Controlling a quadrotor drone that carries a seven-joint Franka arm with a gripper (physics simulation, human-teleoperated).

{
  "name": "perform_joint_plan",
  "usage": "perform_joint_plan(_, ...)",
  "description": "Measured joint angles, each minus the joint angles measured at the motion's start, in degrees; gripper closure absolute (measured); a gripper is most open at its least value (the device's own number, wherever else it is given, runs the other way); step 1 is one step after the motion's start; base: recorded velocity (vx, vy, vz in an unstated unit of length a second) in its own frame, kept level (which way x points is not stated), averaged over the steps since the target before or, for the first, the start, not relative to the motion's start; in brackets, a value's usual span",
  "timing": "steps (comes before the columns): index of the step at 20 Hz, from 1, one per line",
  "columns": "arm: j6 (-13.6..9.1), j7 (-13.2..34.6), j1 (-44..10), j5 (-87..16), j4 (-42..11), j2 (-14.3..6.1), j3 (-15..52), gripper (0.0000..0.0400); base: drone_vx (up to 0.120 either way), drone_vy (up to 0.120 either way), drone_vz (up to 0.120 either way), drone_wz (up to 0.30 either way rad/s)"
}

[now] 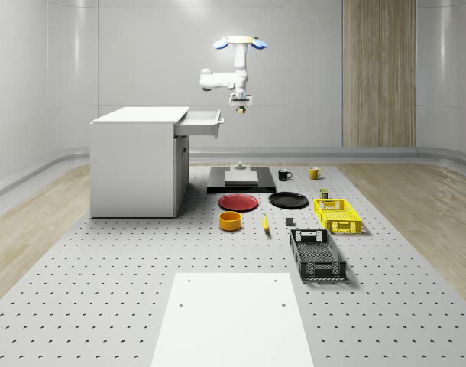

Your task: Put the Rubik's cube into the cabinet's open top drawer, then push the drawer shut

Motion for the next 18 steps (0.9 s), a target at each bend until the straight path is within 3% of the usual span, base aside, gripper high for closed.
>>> perform_joint_plan(18, 0.59, 0.08, -0.11, 0.25, 0.02, -0.63, 0.08, 0.0075, 0.000, -0.120, 0.000, 0.000)
